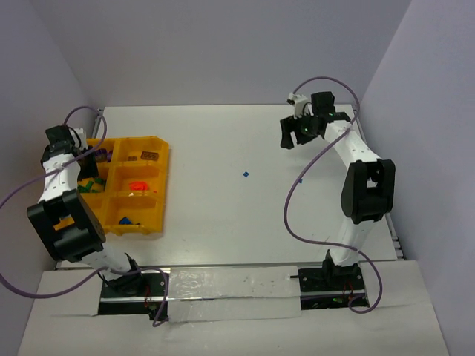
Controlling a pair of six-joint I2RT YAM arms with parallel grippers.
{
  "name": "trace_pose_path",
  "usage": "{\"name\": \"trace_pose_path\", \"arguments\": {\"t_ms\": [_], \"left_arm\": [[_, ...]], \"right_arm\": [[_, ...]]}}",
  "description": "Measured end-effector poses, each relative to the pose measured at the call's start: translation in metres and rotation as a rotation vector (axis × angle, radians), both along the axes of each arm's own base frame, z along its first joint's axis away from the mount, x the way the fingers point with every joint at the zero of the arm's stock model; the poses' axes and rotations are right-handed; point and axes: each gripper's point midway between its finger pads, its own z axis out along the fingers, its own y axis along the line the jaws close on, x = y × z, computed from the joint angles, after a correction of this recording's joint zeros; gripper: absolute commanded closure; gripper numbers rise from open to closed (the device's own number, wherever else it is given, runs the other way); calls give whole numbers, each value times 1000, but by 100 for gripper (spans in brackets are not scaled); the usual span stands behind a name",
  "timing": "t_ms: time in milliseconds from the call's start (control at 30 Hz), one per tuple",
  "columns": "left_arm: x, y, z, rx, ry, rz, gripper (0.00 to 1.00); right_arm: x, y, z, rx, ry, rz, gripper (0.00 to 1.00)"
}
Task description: Sort the legos into containers by color
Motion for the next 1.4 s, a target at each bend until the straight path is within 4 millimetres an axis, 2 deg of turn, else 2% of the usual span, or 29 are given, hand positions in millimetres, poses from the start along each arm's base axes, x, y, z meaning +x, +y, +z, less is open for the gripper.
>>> {"name": "trace_pose_path", "arguments": {"t_ms": [33, 100, 200, 267, 333, 400, 500, 700, 767, 933, 1100, 1400], "left_arm": [[2, -4, 7, -4, -22, -13, 45], [8, -15, 27, -2, -77, -49, 45], [25, -38, 67, 20, -182, -124, 45], [35, -55, 94, 30, -251, -176, 44], [40, -66, 114, 32, -303, -206, 44], [41, -68, 125, 35, -332, -210, 44], [39, -67, 126, 33, -330, -205, 44], [35, -69, 122, 25, -310, -206, 44], [34, -69, 122, 24, -309, -206, 43], [33, -70, 121, 18, -302, -209, 43], [32, -71, 119, 14, -294, -211, 43], [31, -72, 118, 10, -289, -214, 43]], "right_arm": [[-7, -10, -11, -22, 35, -23, 42], [-21, -26, -28, -58, 105, -58, 44], [-41, -36, -42, -91, 187, -69, 43], [-50, -38, -50, -102, 223, -74, 39], [-60, -39, -58, -108, 262, -88, 35], [-69, -42, -66, -116, 305, -120, 36], [-78, -49, -76, -139, 354, -214, 45], [-92, -68, -94, -208, 427, -437, 49], [-92, -70, -96, -206, 436, -492, 51], [-89, -69, -102, -183, 464, -580, 49], [-86, -64, -103, -149, 481, -623, 41], [-76, -56, -96, -105, 465, -649, 41]]}}
